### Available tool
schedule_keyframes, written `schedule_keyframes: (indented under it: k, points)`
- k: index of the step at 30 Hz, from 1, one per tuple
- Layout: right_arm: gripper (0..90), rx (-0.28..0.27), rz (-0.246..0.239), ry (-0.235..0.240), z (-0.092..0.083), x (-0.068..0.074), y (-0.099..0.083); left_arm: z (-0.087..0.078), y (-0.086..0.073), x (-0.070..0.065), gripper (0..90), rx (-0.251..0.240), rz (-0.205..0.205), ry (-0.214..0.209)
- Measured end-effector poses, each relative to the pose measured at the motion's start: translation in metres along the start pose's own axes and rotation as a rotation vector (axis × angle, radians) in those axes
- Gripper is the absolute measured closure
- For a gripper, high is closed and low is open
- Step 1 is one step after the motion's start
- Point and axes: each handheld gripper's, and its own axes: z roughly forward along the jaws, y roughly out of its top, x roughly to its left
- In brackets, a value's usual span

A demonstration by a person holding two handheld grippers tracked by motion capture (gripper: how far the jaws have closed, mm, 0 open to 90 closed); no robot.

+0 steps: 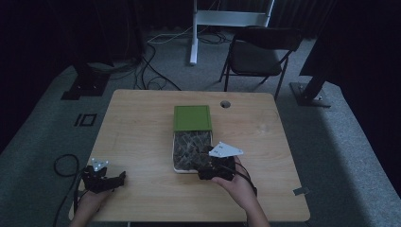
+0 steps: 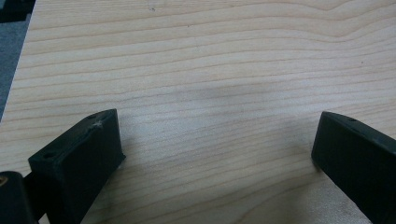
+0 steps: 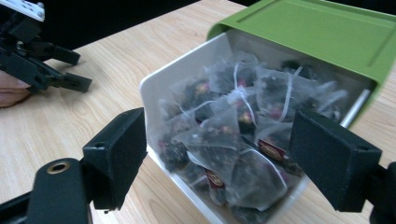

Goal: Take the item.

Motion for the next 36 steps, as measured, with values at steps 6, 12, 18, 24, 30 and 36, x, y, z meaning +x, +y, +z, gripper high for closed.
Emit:
schedule_keyframes:
  k: [6, 12, 18, 24, 30, 36]
  points:
    - [18.9, 0.02, 0.005, 0.012, 0.011, 0.004, -0.003, 0.0, 0.0, 0.0, 2.3, 0.0, 0.0, 0.0]
    - [19.0, 0.042, 0.006, 0.017, 0.022, 0.007, -0.007, 0.0, 0.0, 0.0, 2.2, -0.001, -0.002, 0.0]
    - [21.5, 0.06, 0.021, 0.009, 0.032, 0.009, -0.01, 0.0, 0.0, 0.0, 2.3, 0.0, 0.0, 0.0]
    - [24.5, 0.081, 0.008, -0.005, 0.039, 0.011, -0.012, 0.0, 0.0, 0.0, 2.3, 0.0, 0.0, 0.0]
    - [34.5, 0.097, -0.005, -0.021, 0.046, 0.01, -0.016, 0.0, 0.0, 0.0, 2.3, 0.0, 0.0, 0.0]
    - [47.1, 0.106, -0.04, -0.072, 0.047, 0.008, -0.017, 0.0, 0.0, 0.0, 2.3, 0.001, 0.0, 0.0]
